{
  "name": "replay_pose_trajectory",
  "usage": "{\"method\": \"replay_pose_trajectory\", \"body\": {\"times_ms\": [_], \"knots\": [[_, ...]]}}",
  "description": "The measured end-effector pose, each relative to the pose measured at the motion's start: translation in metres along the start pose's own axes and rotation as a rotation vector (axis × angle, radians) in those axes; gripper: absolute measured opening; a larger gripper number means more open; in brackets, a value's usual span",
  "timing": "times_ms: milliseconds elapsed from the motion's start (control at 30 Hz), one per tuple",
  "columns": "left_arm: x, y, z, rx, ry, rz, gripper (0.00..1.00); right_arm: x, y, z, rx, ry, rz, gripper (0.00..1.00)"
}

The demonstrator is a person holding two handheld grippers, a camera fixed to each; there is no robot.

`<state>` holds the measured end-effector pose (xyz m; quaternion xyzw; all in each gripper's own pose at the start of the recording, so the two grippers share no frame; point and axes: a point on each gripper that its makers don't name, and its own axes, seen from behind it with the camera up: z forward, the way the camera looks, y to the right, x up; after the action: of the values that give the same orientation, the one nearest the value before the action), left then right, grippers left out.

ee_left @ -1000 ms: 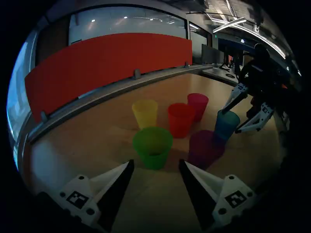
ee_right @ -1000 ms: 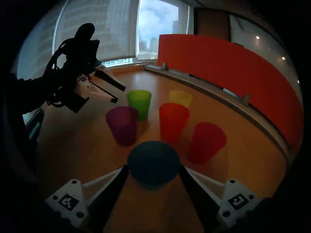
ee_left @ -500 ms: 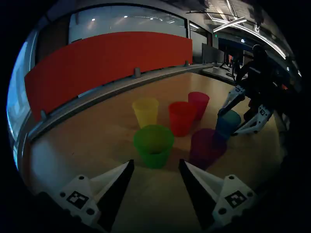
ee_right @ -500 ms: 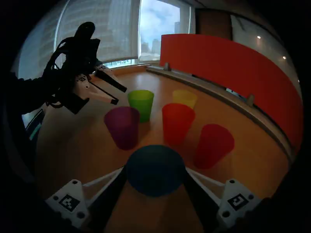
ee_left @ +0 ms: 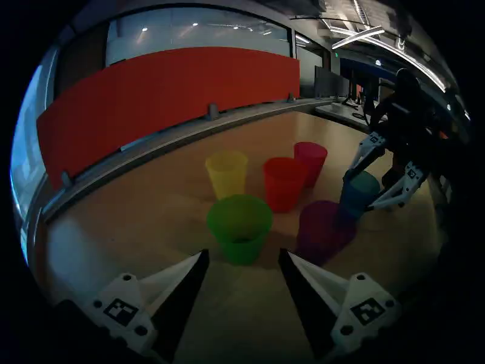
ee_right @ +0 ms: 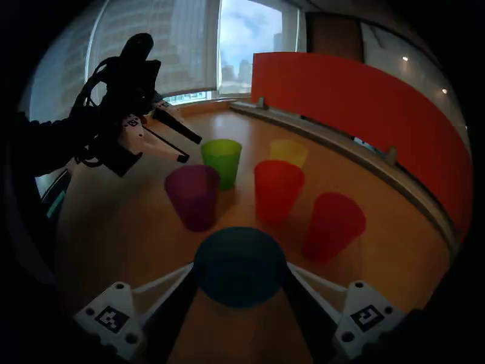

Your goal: Pour water

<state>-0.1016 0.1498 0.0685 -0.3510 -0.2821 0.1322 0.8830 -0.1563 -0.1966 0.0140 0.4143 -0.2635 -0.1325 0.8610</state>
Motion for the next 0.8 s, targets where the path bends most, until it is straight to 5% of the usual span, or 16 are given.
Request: {"method": "replay_pose_trajectory", "body": {"times_ms": [800], "knots": [[0.007, -0.007, 0.036, 0.002, -0.041, 0.022, 0.85, 0.015, 0.008, -0.027, -0.021, 0.058, 0.018, 0.91]]}}
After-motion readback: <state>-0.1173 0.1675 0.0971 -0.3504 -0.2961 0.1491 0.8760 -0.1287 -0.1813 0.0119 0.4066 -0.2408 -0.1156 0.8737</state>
